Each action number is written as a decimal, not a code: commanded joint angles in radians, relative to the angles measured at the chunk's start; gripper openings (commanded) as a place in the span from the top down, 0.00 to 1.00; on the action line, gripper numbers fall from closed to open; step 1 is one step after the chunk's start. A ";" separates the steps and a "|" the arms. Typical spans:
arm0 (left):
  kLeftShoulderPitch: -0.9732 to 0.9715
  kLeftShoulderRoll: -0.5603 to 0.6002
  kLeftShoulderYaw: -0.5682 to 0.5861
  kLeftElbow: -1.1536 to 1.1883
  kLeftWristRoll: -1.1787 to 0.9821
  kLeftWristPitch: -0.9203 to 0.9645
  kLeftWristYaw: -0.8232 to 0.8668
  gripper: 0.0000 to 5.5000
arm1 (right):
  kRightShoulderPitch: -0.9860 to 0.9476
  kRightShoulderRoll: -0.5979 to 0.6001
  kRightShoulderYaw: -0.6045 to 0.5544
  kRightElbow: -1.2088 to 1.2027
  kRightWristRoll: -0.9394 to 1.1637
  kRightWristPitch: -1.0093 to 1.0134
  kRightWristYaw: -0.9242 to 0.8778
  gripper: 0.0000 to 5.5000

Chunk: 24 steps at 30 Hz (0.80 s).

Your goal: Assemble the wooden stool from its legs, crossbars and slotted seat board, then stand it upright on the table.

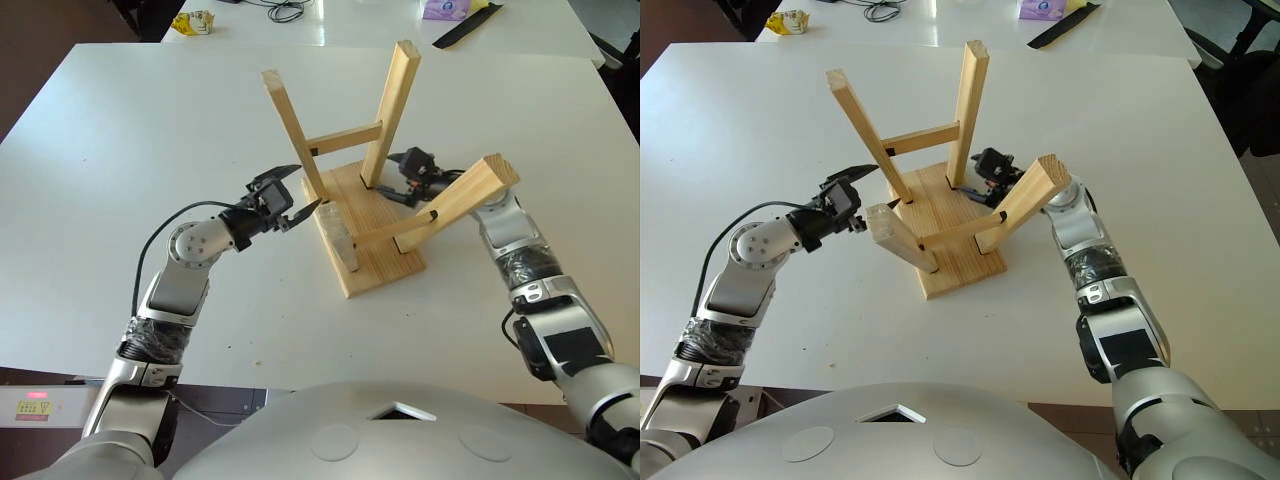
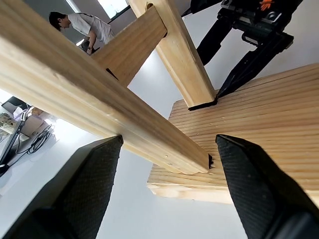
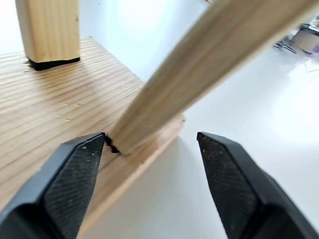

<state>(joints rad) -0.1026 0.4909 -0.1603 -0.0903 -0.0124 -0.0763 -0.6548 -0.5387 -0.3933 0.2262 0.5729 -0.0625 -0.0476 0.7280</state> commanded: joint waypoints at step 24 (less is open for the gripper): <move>0.080 0.010 0.002 -0.056 0.037 -0.007 0.020 0.37 | 0.695 -0.540 -0.335 -1.001 0.346 0.394 0.365 0.27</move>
<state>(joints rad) -0.0135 0.4866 -0.1747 -0.1684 0.0277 -0.0860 -0.6321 0.1387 -0.9465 -0.1211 -0.3592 0.2494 0.2996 1.1115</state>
